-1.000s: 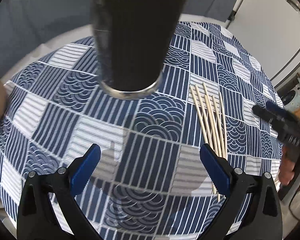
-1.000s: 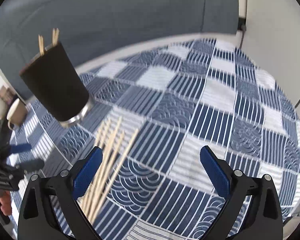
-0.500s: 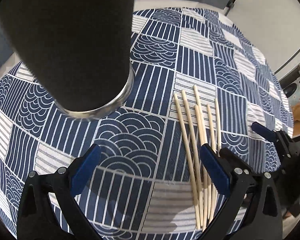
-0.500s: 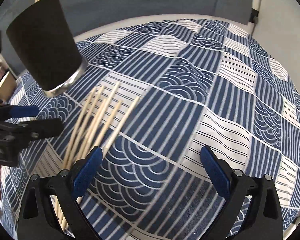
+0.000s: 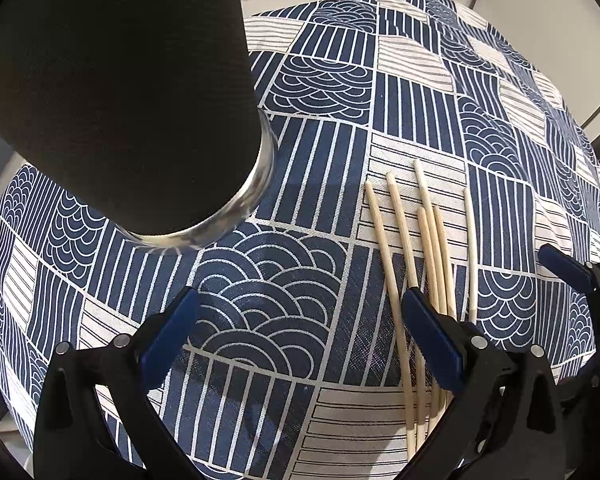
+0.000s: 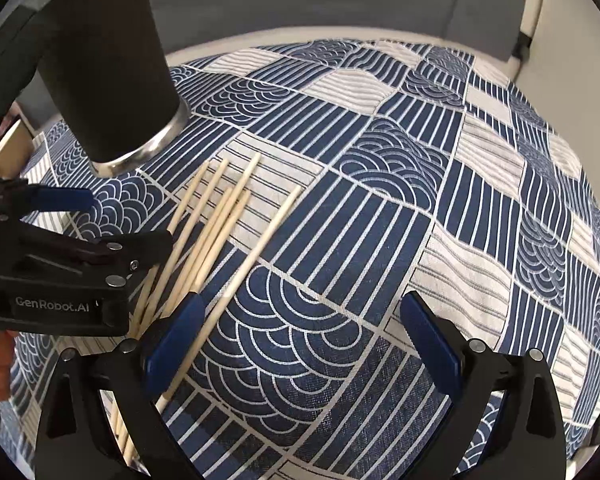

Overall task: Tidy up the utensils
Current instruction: 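Close the right tool on one stick while the left tool grasps another stick, then lift the left tool's stick over the black cup while the right tool carries its stick there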

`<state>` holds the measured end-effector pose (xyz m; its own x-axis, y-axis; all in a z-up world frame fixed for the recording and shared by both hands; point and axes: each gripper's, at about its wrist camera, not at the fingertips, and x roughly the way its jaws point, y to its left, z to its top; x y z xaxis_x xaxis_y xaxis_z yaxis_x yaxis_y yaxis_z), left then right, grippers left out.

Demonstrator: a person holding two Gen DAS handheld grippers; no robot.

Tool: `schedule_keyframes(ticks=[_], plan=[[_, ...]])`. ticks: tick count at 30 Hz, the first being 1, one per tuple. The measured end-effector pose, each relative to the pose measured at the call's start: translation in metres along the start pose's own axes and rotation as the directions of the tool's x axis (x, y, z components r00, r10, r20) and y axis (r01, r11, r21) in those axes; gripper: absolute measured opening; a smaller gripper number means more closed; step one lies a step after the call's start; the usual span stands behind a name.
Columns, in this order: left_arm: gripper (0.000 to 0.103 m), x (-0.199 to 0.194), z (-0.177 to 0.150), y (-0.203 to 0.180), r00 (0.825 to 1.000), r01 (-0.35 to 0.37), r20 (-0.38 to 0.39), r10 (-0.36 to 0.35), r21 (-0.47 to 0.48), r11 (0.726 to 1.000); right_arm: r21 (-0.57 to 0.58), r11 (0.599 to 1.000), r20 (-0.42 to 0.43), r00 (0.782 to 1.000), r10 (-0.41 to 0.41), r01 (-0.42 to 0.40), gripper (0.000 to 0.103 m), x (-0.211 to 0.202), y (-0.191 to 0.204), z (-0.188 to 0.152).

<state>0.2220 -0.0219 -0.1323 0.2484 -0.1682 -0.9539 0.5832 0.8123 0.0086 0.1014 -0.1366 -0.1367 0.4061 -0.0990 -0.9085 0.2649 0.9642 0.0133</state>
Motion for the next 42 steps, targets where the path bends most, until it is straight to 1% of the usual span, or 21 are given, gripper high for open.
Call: schedule_keyframes(ticks=[5, 8, 10, 11, 12, 13, 14, 15, 16, 17, 18, 19, 21, 23, 24, 26, 30, 35, 38, 40, 42], plan=[[0.098, 0.002, 0.001, 0.001, 1.0, -0.024, -0.013, 0.023, -0.058, 0.998, 0.067, 0.997, -0.027, 0.999, -0.034, 0.036, 0.094, 0.001, -0.011, 0.002], [0.091, 0.001, 0.003, 0.003, 0.999, -0.033, -0.024, 0.031, -0.082, 0.996, 0.082, 0.996, -0.051, 0.998, -0.037, 0.042, 0.092, 0.001, -0.014, 0.002], [0.077, -0.003, 0.002, 0.008, 0.999, -0.04, -0.025, 0.038, -0.105, 0.994, 0.091, 0.995, -0.049, 0.998, -0.044, 0.049, 0.08, -0.003, -0.016, 0.002], [0.071, -0.005, 0.002, 0.01, 0.999, -0.044, -0.023, 0.042, -0.115, 0.992, 0.1, 0.994, -0.046, 0.998, -0.049, 0.053, 0.067, -0.005, -0.018, 0.002], [0.06, -0.008, 0.0, 0.013, 0.999, -0.047, -0.019, 0.045, -0.132, 0.99, 0.114, 0.992, -0.049, 0.997, -0.054, 0.059, 0.054, -0.008, -0.02, 0.003], [0.05, -0.011, -0.004, 0.018, 0.999, -0.047, -0.018, 0.045, -0.144, 0.988, 0.12, 0.991, -0.051, 0.997, -0.055, 0.06, 0.046, -0.009, -0.021, 0.003], [0.045, -0.013, -0.006, 0.021, 0.999, -0.05, -0.014, 0.049, -0.157, 0.986, 0.116, 0.991, -0.056, 0.997, -0.054, 0.06, 0.03, -0.011, -0.021, 0.004], [0.035, -0.014, -0.007, 0.024, 0.999, -0.051, -0.013, 0.049, -0.166, 0.985, 0.105, 0.993, -0.062, 0.997, -0.05, 0.056, 0.014, -0.011, -0.02, 0.005], [0.026, -0.015, -0.009, 0.026, 0.999, -0.048, -0.014, 0.047, -0.171, 0.984, 0.099, 0.993, -0.073, 0.996, -0.05, 0.057, 0.012, -0.012, -0.021, 0.006], [0.021, -0.017, -0.011, 0.029, 0.999, -0.045, -0.017, 0.042, -0.176, 0.983, 0.104, 0.993, -0.084, 0.996, -0.043, 0.052, 0.008, -0.011, -0.022, 0.007], [0.012, -0.018, -0.014, 0.031, 0.999, -0.034, -0.021, 0.031, -0.18, 0.983, 0.118, 0.992, -0.098, 0.995, -0.03, 0.042, 0.007, -0.011, -0.027, 0.008], [0.008, -0.019, -0.016, 0.034, 0.999, -0.026, -0.024, 0.022, -0.185, 0.982, 0.136, 0.99, -0.11, 0.994, -0.011, 0.026, 0.006, -0.011, -0.031, 0.009], [0.007, -0.022, -0.024, 0.041, 1.0, -0.003, -0.028, -0.003, -0.195, 0.981, 0.178, 0.984, -0.131, 0.991, 0.021, 0.002, 0.004, -0.012, -0.043, 0.011], [0.005, -0.025, -0.033, 0.044, 1.0, -0.015, -0.026, 0.011, -0.188, 0.982, 0.192, 0.981, -0.131, 0.991, 0.018, 0.007, 0.004, -0.015, -0.049, 0.01], [0.005, -0.026, -0.036, 0.045, 1.0, -0.009, -0.029, 0.003, -0.197, 0.98, 0.193, 0.981, -0.126, 0.992, 0.009, 0.015, 0.004, -0.018, -0.054, 0.011], [0.005, -0.029, -0.041, 0.055, 0.999, 0.01, -0.033, -0.018, -0.231, 0.973, 0.195, 0.981, -0.116, 0.993, 0.007, 0.016, 0.004, -0.025, -0.06, 0.013], [0.005, -0.043, -0.051, 0.075, 1.0, 0.019, -0.011, -0.023, -0.299, 0.954, 0.164, 0.986, -0.076, 0.997, 0.0, 0.013, 0.004, -0.046, -0.066, 0.024], [0.005, -0.067, -0.056, 0.094, 1.0, 0.005, 0.029, 0.006, -0.36, 0.933, 0.116, 0.993, -0.025, 1.0, 0.012, -0.009, 0.004, -0.068, -0.066, 0.046], [0.005, -0.082, -0.057, 0.108, 0.998, -0.023, 0.047, 0.046, -0.398, 0.917, 0.072, 0.997, 0.013, 1.0, 0.015, -0.016, 0.004, -0.079, -0.06, 0.062], [0.005, -0.093, -0.057, 0.115, 0.996, -0.026, 0.067, 0.061, -0.437, 0.899, 0.053, 0.998, 0.04, 0.999, 0.029, -0.031, 0.004, -0.085, -0.058, 0.072], [0.005, -0.104, -0.058, 0.121, 0.993, -0.041, 0.078, 0.085, -0.458, 0.888, 0.027, 0.999, 0.073, 0.996, 0.041, -0.043, 0.004, -0.094, -0.054, 0.082]])
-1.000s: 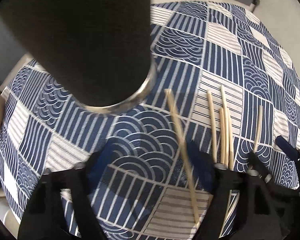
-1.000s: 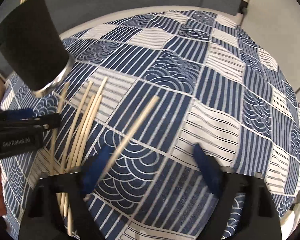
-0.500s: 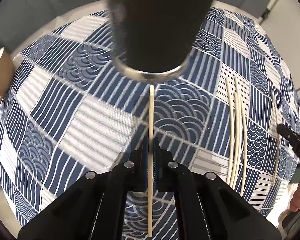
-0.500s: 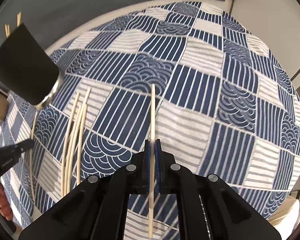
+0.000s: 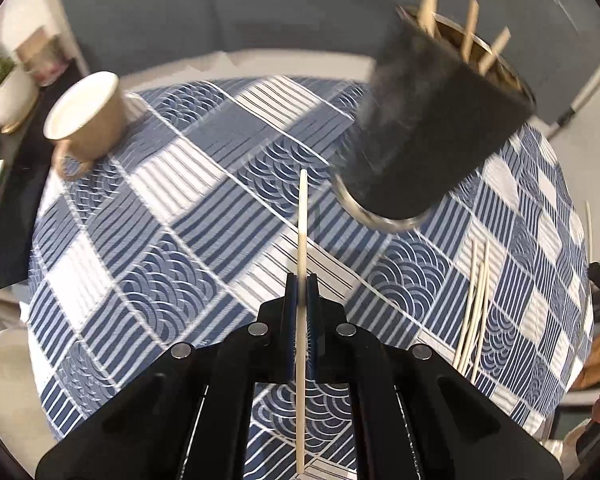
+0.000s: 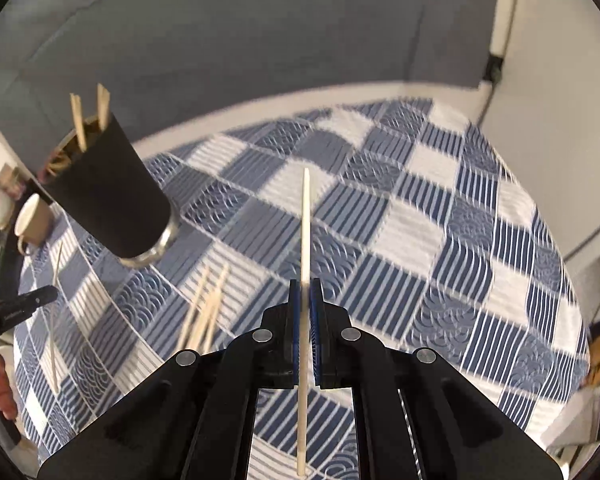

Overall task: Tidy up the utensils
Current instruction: 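Lift the left tool's stick over the black cup while the right tool carries its stick there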

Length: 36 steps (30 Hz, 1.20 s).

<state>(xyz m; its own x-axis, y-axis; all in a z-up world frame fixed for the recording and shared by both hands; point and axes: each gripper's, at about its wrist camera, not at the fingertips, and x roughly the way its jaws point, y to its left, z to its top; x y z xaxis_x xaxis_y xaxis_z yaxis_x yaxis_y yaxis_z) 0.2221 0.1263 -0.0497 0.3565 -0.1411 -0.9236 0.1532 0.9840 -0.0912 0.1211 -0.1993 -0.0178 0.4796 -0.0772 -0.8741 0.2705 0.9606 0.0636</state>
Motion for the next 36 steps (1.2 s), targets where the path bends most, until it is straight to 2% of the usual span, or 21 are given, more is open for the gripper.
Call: schedule_keyframes(ticks=[3, 6, 10, 14, 18, 23, 26, 30, 33, 36], plan=[[0.005, -0.018, 0.002, 0.01, 0.999, -0.006, 0.038, 0.007, -0.038, 0.999, -0.036, 0.999, 0.037, 0.999, 0.027, -0.025, 0.004, -0.008, 0.007, 0.016], [0.005, -0.037, 0.007, 0.011, 0.995, -0.051, 0.086, 0.056, -0.057, 0.997, -0.081, 0.995, 0.072, 0.996, 0.055, -0.05, 0.004, -0.016, 0.016, 0.03], [0.005, -0.062, 0.01, 0.015, 0.987, -0.071, 0.14, 0.084, -0.101, 0.992, -0.153, 0.985, 0.116, 0.988, 0.102, -0.083, 0.005, -0.026, 0.029, 0.049], [0.005, -0.086, 0.015, 0.015, 0.976, -0.087, 0.189, 0.111, -0.129, 0.988, -0.221, 0.968, 0.164, 0.974, 0.158, -0.12, 0.005, -0.038, 0.043, 0.067], [0.005, -0.11, 0.023, 0.013, 0.961, -0.104, 0.24, 0.139, -0.155, 0.983, -0.273, 0.948, 0.217, 0.95, 0.225, -0.162, 0.005, -0.051, 0.056, 0.087], [0.005, -0.136, 0.037, 0.011, 0.945, -0.037, 0.315, 0.091, -0.175, 0.984, -0.323, 0.93, 0.288, 0.917, 0.275, -0.177, 0.005, -0.071, 0.073, 0.106], [0.005, -0.153, 0.047, 0.011, 0.929, 0.038, 0.37, 0.027, -0.169, 0.985, -0.341, 0.919, 0.315, 0.898, 0.308, -0.196, 0.005, -0.083, 0.081, 0.118], [0.005, -0.168, 0.067, 0.002, 0.903, 0.048, 0.429, 0.012, -0.129, 0.991, -0.36, 0.906, 0.349, 0.869, 0.35, -0.22, 0.005, -0.096, 0.092, 0.132], [0.005, -0.171, 0.083, -0.004, 0.887, 0.077, 0.46, -0.029, -0.087, 0.993, -0.381, 0.891, 0.37, 0.842, 0.392, -0.247, 0.005, -0.105, 0.101, 0.141], [0.005, -0.172, 0.097, -0.01, 0.862, 0.128, 0.496, -0.1, -0.024, 0.991, -0.414, 0.866, 0.398, 0.799, 0.45, -0.281, 0.005, -0.112, 0.11, 0.147]])
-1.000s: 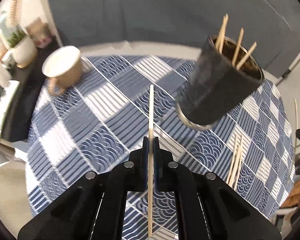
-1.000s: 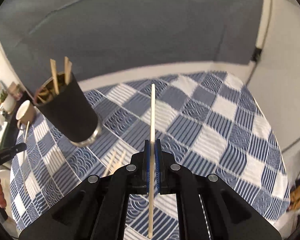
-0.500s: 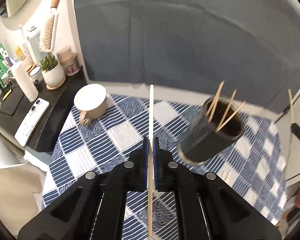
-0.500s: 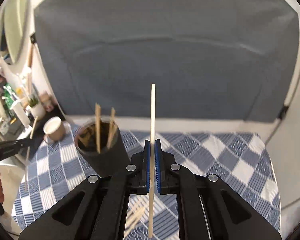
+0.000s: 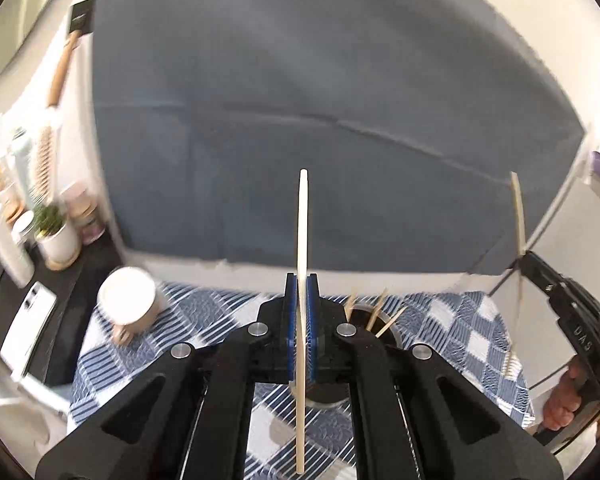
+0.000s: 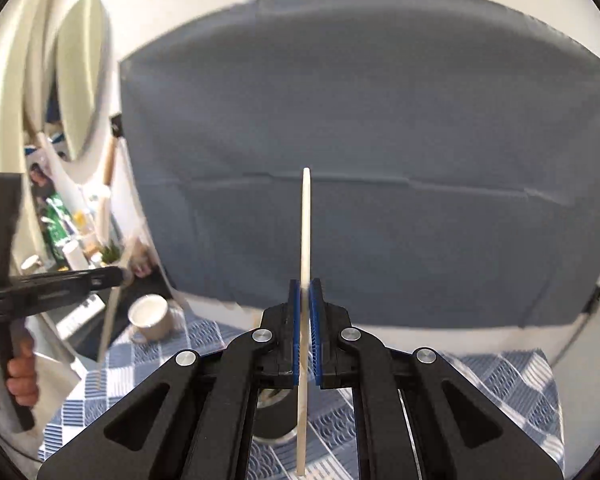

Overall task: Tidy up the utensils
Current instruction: 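Lift the left tool's stick over the black cup while the right tool carries its stick there, then lower the left tool's stick into the cup and open it while the right tool releases its stick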

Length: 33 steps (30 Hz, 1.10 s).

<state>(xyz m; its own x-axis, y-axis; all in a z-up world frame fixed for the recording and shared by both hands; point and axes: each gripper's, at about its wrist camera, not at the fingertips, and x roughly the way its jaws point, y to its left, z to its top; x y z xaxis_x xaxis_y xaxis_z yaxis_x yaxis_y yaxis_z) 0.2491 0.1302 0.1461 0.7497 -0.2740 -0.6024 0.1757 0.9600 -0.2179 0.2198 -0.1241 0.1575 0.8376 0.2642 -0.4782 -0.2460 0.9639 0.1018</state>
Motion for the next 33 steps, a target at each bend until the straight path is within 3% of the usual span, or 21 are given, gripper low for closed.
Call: schedule_keyframes(ticks=[5, 10, 19, 26, 28, 33], plan=[[0.005, 0.011, 0.011, -0.008, 0.99, 0.122, 0.068, -0.126, 0.063, 0.991, 0.01, 0.998, 0.083, 0.995, 0.062, -0.063, 0.005, 0.007, 0.003, 0.011], [0.005, 0.02, 0.014, -0.005, 0.962, 0.212, 0.161, -0.221, 0.074, 0.974, 0.034, 0.99, 0.143, 0.981, 0.129, -0.135, 0.005, 0.021, 0.001, 0.016], [0.005, 0.059, 0.0, 0.011, 0.913, 0.328, 0.238, -0.33, 0.048, 0.943, 0.11, 0.954, 0.192, 0.948, 0.255, -0.279, 0.005, 0.068, -0.005, -0.008], [0.005, 0.09, -0.018, 0.019, 0.879, 0.398, 0.281, -0.386, 0.015, 0.917, 0.128, 0.945, 0.184, 0.943, 0.276, -0.302, 0.005, 0.105, -0.005, -0.039], [0.005, 0.096, -0.024, 0.018, 0.872, 0.409, 0.287, -0.396, 0.016, 0.912, 0.12, 0.946, 0.18, 0.944, 0.277, -0.301, 0.005, 0.112, -0.004, -0.048], [0.005, 0.111, -0.046, 0.009, 0.883, 0.391, 0.263, -0.388, 0.042, 0.919, 0.113, 0.949, 0.156, 0.949, 0.275, -0.294, 0.005, 0.122, -0.003, -0.069]])
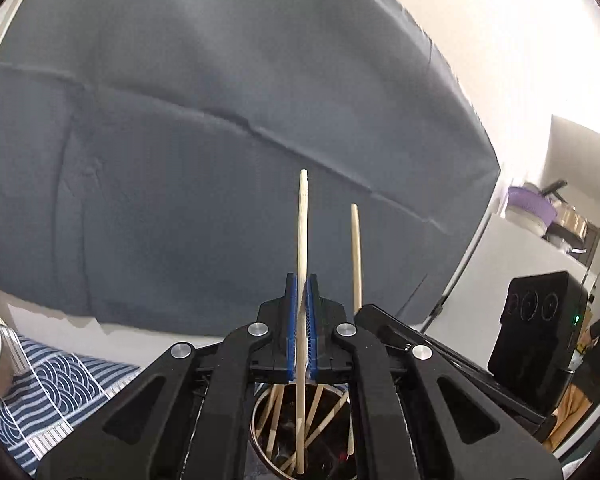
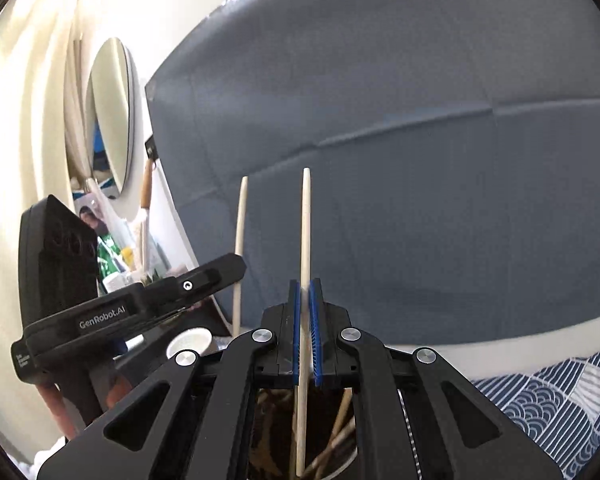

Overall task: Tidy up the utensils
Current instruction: 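Lower the left tool's stick into the cup and open it while the right tool releases its stick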

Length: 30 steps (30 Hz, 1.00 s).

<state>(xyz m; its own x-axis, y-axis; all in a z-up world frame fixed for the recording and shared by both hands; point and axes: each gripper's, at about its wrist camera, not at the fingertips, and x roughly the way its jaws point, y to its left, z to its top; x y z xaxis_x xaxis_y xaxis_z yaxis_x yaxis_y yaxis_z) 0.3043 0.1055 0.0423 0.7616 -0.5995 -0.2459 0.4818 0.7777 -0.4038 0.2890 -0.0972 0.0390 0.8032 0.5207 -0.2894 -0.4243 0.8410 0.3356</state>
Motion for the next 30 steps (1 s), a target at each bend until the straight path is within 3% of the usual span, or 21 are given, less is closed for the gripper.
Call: schedule_keyframes(ticks=[9, 17, 21, 25, 30], plan=[[0.005, 0.014, -0.029, -0.013, 0.994, -0.053, -0.088, 0.058, 0.066, 0.996, -0.02, 0.999, -0.081, 0.996, -0.045, 0.043, 0.005, 0.001, -0.004, -0.034], [0.008, 0.008, -0.028, -0.018, 0.986, -0.089, -0.136, 0.099, 0.079, 0.993, -0.086, 0.992, -0.134, 0.986, -0.098, 0.087, 0.007, -0.01, 0.002, -0.042], [0.025, -0.002, -0.017, -0.026, 0.984, -0.105, -0.135, 0.117, 0.099, 0.99, -0.084, 0.991, -0.144, 0.983, -0.116, 0.105, 0.008, -0.022, -0.001, -0.036], [0.03, -0.015, -0.004, -0.034, 0.982, -0.109, -0.141, 0.125, 0.117, 0.987, -0.1, 0.986, -0.154, 0.977, -0.148, 0.134, 0.01, -0.031, 0.001, -0.025], [0.047, -0.033, 0.013, -0.044, 0.977, -0.133, -0.15, 0.152, 0.132, 0.982, -0.116, 0.977, -0.157, 0.968, -0.194, 0.177, 0.027, -0.048, 0.007, -0.008]])
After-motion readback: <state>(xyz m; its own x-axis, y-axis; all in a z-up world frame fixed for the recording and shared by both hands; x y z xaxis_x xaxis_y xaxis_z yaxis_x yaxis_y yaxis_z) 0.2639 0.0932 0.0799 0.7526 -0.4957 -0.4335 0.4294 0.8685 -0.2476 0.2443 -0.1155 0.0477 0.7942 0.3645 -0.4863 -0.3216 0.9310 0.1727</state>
